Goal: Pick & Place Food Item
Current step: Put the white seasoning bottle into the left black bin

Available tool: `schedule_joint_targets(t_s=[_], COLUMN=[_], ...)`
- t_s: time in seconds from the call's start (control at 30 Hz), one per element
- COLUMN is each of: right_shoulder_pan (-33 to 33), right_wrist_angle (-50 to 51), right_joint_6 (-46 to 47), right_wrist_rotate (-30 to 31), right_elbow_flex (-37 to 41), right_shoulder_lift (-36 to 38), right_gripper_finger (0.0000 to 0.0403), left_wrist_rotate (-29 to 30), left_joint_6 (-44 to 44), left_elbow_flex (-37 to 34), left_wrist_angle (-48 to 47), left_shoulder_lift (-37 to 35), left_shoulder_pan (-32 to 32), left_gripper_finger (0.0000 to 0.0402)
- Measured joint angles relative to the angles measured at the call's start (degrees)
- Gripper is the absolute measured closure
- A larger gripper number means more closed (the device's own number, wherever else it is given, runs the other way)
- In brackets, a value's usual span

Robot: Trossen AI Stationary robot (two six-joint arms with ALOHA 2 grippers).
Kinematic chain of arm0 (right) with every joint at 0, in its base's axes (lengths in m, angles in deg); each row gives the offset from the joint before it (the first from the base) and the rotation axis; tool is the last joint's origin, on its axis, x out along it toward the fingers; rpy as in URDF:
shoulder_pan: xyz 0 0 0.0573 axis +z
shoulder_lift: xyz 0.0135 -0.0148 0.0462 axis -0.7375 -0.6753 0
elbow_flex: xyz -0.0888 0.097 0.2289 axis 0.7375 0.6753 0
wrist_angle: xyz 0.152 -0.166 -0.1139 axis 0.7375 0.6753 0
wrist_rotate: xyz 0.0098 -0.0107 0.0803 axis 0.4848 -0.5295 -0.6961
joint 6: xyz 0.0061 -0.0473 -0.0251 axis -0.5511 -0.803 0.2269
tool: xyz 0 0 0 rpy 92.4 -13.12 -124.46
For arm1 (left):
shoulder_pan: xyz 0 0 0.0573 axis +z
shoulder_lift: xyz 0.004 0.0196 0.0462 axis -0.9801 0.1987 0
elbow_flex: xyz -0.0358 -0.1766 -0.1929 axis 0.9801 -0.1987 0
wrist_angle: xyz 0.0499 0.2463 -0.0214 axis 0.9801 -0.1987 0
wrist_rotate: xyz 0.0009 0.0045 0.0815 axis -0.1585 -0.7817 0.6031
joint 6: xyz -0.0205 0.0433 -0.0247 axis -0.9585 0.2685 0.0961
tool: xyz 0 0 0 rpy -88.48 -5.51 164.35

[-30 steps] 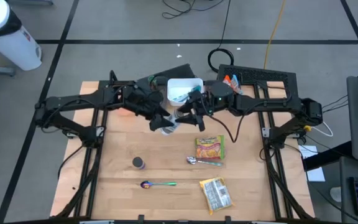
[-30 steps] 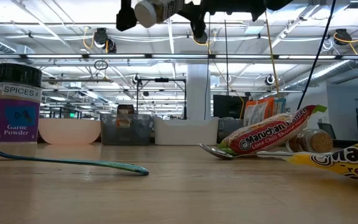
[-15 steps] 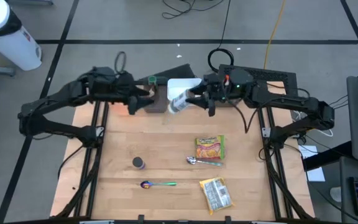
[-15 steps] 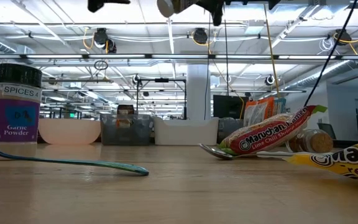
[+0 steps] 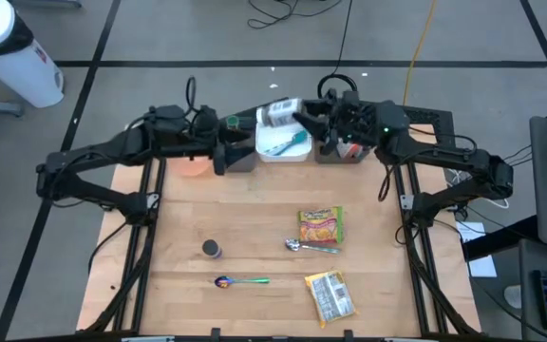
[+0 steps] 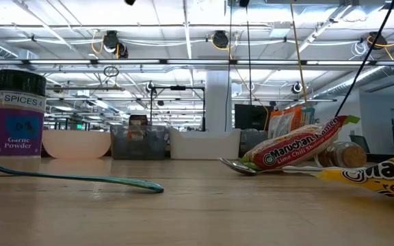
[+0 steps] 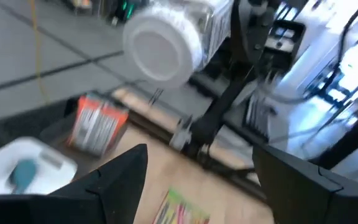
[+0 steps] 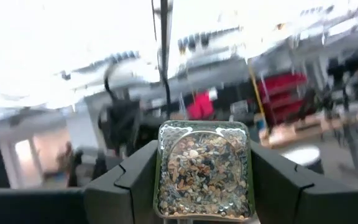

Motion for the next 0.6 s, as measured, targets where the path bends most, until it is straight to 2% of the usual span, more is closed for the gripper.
schedule_joint_targets(t_s=[0.17, 0.47, 0.6], right_shoulder_pan=[0.07, 0.64, 0.96], right_wrist_angle=[-7.66, -11.44, -12.86], right_joint_6=[1.34, 2.88, 3.87], right_wrist_rotate=[1.22, 2.35, 2.34], right_elbow_flex=[-0.11, -0.09, -0.07], right_shoulder_lift=[-0.58, -2.11, -3.02], right_gripper_finger=[0.0213, 0.0213, 0.0212], left_wrist_rotate=[-0.29, -0.75, -0.73], left_joint_6=[0.51, 0.98, 2.10], left_elbow_flex=[0.03, 0.02, 0.02], left_wrist_angle=[9.98, 33.21, 39.38], left_shoulder_lift=[4.46, 13.27, 15.16], left_shoulder_pan=[0.12, 0.14, 0.18], left_gripper_finger=[0.0105, 0.0105, 0.0105])
